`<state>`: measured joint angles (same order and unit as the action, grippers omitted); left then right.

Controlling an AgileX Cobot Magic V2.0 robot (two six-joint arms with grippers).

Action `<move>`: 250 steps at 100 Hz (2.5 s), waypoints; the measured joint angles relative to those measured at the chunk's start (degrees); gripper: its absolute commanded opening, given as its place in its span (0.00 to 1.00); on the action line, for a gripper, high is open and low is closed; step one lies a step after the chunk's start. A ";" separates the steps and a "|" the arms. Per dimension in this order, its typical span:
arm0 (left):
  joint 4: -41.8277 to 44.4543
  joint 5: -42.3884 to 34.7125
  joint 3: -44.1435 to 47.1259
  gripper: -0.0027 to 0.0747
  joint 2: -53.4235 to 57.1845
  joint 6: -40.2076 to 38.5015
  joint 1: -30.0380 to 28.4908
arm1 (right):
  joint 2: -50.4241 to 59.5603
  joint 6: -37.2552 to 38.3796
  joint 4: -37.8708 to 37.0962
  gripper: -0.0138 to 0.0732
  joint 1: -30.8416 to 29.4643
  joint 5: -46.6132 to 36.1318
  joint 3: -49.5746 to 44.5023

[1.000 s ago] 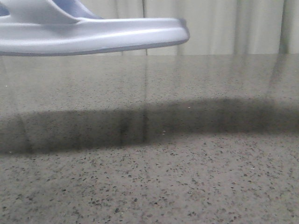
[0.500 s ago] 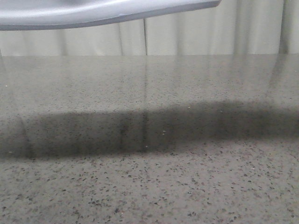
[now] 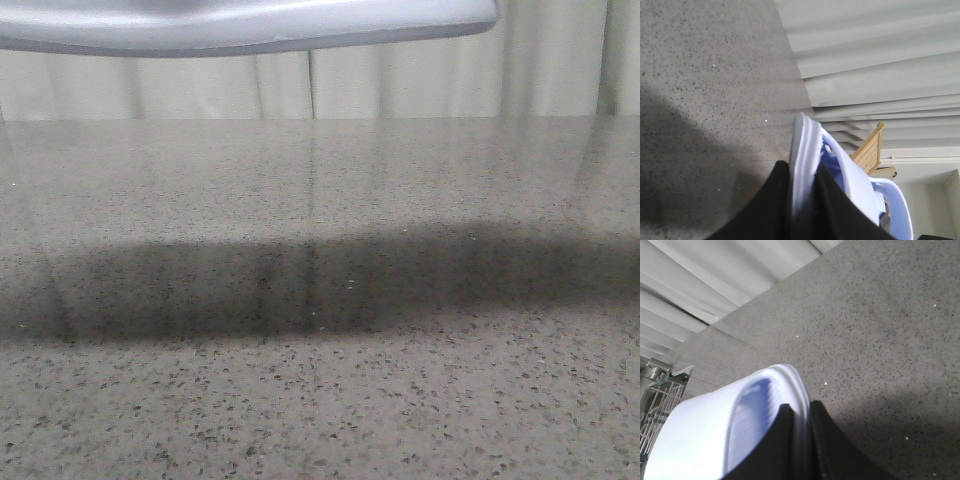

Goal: Insert blue slippers together front up

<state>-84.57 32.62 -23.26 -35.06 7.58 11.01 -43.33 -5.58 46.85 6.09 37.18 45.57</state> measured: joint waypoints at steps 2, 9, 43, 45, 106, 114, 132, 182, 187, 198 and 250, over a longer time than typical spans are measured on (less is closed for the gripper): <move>-0.62 0.05 -0.01 0.06 0.00 0.11 0.00 | 0.00 -0.13 0.02 0.04 0.00 -0.06 0.00; -2.98 0.46 -0.01 0.06 0.00 0.91 0.00 | 0.00 -0.51 0.34 0.04 0.00 -0.40 0.00; -12.41 1.31 -0.01 0.06 0.00 5.13 0.00 | -0.12 -4.78 5.58 0.04 0.00 -1.86 0.00; -12.60 1.31 -0.01 0.06 0.00 5.13 0.00 | -0.21 -5.16 5.87 0.04 0.00 -1.86 0.00; -13.80 0.73 -0.01 0.06 -0.10 6.57 0.00 | -8.27 -21.66 21.98 0.04 1.54 -0.01 0.12; -13.80 0.37 0.12 0.06 -0.10 6.57 -0.10 | -9.33 -22.67 22.33 0.04 3.69 -1.11 0.12; -13.80 -1.13 0.16 0.06 -0.10 6.65 -0.10 | -11.69 -24.57 22.72 0.04 9.02 -5.61 0.12; -13.80 -1.66 0.16 0.06 -0.10 7.98 -0.10 | -12.22 -29.77 16.34 0.14 11.51 -10.53 0.12; -13.80 -1.66 0.16 0.06 -0.10 8.09 -0.10 | -12.22 -29.77 14.52 0.20 11.71 -10.53 0.12; -13.80 -1.47 0.16 0.06 -0.10 8.06 -0.10 | -12.22 -29.80 11.29 0.36 11.85 -10.53 0.12; -12.37 -1.33 0.16 0.06 -0.10 8.06 -0.10 | -10.58 -30.32 4.52 0.52 12.44 -11.48 0.12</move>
<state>-96.95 31.29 -23.10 -35.16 15.64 10.91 -53.91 -35.90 51.37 18.53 25.71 45.68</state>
